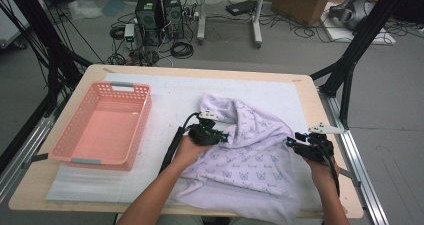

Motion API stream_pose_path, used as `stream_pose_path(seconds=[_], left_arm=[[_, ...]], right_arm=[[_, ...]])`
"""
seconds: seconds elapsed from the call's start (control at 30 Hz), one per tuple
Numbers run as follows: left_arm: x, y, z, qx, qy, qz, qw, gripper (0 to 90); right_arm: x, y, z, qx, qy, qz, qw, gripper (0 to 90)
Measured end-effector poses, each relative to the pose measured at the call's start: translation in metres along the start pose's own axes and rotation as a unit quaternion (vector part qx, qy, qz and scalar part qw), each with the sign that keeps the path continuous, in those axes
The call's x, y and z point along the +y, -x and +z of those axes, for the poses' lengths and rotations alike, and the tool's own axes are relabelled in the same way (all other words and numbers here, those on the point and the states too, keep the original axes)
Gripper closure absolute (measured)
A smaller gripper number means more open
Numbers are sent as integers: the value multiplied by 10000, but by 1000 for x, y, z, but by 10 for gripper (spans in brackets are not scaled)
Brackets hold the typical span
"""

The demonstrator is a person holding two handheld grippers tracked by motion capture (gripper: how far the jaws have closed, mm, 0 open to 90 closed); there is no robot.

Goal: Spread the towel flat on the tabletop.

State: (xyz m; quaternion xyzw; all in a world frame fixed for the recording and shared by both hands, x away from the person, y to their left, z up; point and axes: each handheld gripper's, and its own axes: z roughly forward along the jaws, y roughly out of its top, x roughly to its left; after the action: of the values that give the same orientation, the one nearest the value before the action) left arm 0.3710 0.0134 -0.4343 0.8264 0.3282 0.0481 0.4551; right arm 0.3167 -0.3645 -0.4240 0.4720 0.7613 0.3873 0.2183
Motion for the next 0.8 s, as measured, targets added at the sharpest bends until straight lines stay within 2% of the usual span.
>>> stream_pose_path(seconds=[0.17, 0.3, 0.37, 0.5, 0.6, 0.73, 0.8], left_arm=[[-15, -10, -26, 120, 121, -144, 9998, 828], [-30, -18, -45, 123, 313, -447, 9984, 828], [-37, -20, -54, 104, 365, -519, 9979, 828], [-47, -22, -68, 108, 459, -568, 9973, 828], [-52, -24, -73, 140, 528, -579, 9968, 827], [-56, -23, -74, 120, 557, -541, 9969, 825], [-57, -22, -74, 109, 578, -542, 9968, 824]], right_arm=[[4, -9, 5, 127, 36, -59, 9999, 522], [8, -21, 11, 352, 65, -151, 9992, 489], [11, -28, 17, 473, 52, -241, 9986, 472], [15, -45, 32, 798, -64, -234, 9965, 455], [21, -56, 42, 874, -102, -302, 9957, 447], [26, -68, 60, 852, -355, -444, 9947, 513], [26, -72, 69, 749, -555, -530, 9942, 598]])
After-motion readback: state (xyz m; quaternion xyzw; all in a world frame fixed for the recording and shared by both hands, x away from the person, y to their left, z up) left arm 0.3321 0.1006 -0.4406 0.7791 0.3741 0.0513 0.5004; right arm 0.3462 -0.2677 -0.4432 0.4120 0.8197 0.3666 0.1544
